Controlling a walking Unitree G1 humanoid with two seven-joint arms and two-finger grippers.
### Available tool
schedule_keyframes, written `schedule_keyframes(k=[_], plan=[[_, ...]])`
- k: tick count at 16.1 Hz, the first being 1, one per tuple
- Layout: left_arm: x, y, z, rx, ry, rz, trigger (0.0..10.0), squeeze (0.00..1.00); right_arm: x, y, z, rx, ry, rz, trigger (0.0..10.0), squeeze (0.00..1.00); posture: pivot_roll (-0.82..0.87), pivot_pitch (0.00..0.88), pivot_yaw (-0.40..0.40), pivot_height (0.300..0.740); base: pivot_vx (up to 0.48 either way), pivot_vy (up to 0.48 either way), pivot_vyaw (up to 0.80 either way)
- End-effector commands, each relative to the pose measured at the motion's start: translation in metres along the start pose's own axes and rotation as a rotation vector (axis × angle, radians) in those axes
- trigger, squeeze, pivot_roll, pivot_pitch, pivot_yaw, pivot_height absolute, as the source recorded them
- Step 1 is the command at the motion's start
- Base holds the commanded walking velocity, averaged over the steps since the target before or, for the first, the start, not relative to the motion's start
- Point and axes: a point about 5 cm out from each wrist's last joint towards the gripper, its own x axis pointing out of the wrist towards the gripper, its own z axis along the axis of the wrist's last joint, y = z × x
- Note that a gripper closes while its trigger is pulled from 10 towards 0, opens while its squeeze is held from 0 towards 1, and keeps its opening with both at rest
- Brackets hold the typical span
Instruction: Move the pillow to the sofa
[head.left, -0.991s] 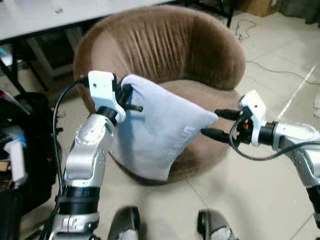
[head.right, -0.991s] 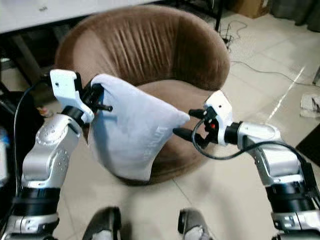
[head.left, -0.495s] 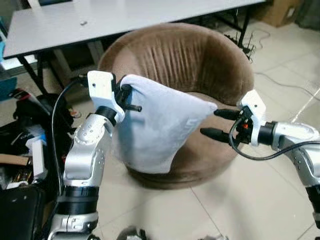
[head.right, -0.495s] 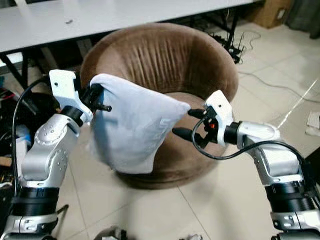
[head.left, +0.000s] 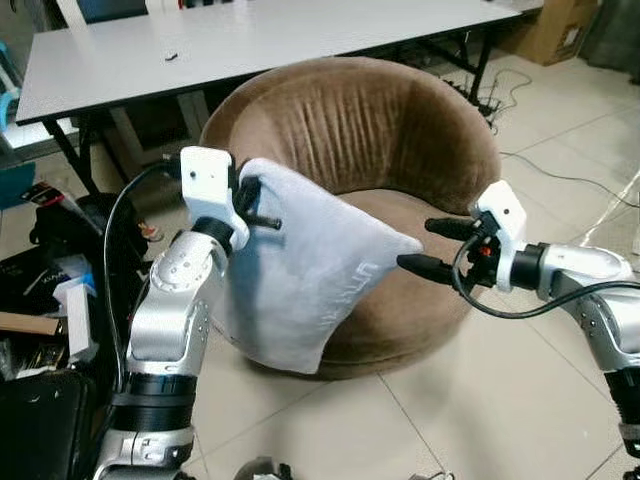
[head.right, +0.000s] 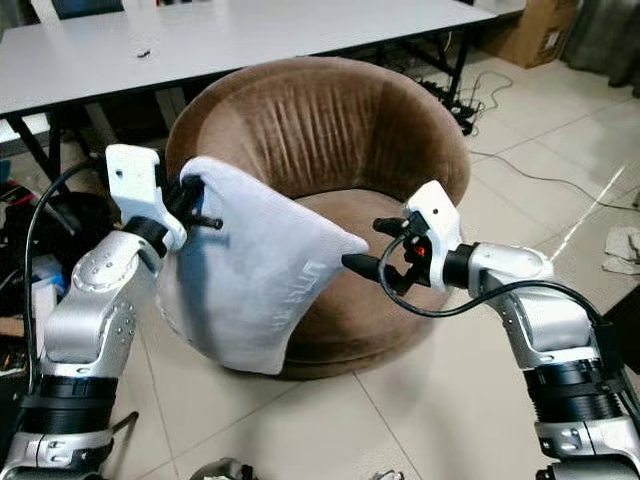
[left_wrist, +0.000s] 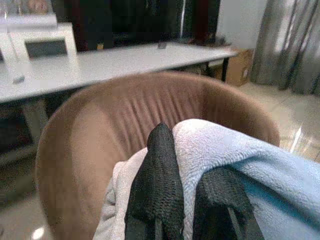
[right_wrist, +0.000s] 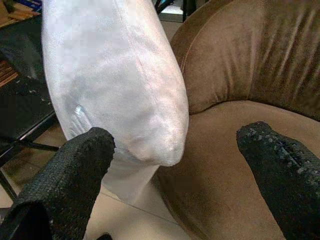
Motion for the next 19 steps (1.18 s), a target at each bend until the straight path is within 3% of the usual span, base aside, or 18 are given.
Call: schedule_keyframes(k=[1,11,16,19], plan=[[0.0000,0.0043,-0.0015,0.016,0.025,0.025,10.0,0.00,0.0020,-0.0016,0.0015,0.007,0.004,-0.014,10.0,0.00,-0.11,0.000,0.029,0.740,0.000,0.000,0.00],[-0.0002,0.0037,-0.0062,0.066,0.039,0.035,10.0,0.00,0.0081,0.0017,-0.0016,0.020,0.002,-0.017,10.0,0.00,-0.10,0.000,0.032,0.740,0.000,0.000,0.00],[-0.0008,0.0031,-0.0012,0.024,0.003,0.023,10.0,0.00,0.0094,0.0044,-0.0033,0.027,0.001,-0.010,10.0,0.00,-0.10,0.000,0.036,0.740,0.000,0.000,0.00],[0.0004,0.0042,-0.0040,0.041,0.039,0.031,10.0,0.00,0.0099,0.0063,-0.0044,0.030,0.000,-0.001,10.0,0.00,-0.10,0.000,0.036,0.740,0.160,0.000,0.00]])
